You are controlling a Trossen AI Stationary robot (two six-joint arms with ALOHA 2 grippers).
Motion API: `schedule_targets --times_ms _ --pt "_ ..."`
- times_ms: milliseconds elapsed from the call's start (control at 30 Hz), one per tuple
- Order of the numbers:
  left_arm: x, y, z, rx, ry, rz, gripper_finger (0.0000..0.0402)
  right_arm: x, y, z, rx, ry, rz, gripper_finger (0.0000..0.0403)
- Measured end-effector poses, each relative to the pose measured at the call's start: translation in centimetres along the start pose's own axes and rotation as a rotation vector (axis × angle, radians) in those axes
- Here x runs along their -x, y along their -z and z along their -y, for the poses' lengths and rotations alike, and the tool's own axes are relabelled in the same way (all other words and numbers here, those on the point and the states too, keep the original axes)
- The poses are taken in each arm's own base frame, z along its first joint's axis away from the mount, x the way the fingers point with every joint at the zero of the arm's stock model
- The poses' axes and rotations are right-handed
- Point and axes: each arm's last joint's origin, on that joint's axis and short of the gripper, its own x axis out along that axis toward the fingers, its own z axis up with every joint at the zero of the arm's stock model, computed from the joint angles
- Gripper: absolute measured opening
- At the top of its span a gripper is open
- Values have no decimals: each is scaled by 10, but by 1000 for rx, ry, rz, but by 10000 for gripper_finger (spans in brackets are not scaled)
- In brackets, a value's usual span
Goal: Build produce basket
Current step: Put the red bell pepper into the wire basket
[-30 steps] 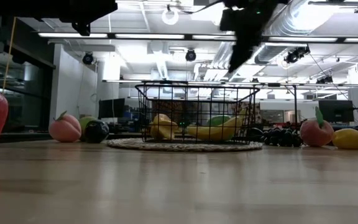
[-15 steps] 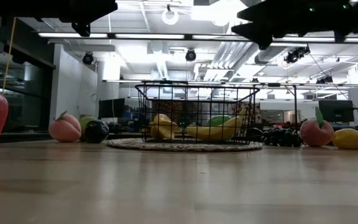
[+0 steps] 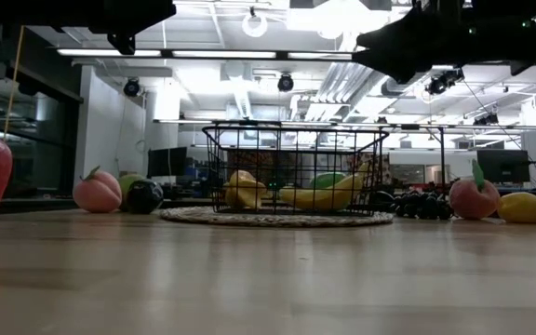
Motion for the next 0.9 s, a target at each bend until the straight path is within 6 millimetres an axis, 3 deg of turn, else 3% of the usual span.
schedule_targets --times_ms 267,500,733,900 --pt "0 0 1 20 31 3 83 0 0 0 -13 0 1 248" --pt "-2 4 12 108 306 -10 90 0 0 0 -13 0 1 248" --pt "-14 -4 36 74 327 -95 162 0 0 0 -13 0 -2 248" --pt "-20 -18 61 21 368 -355 214 0 1 0 -12 -1 -19 248"
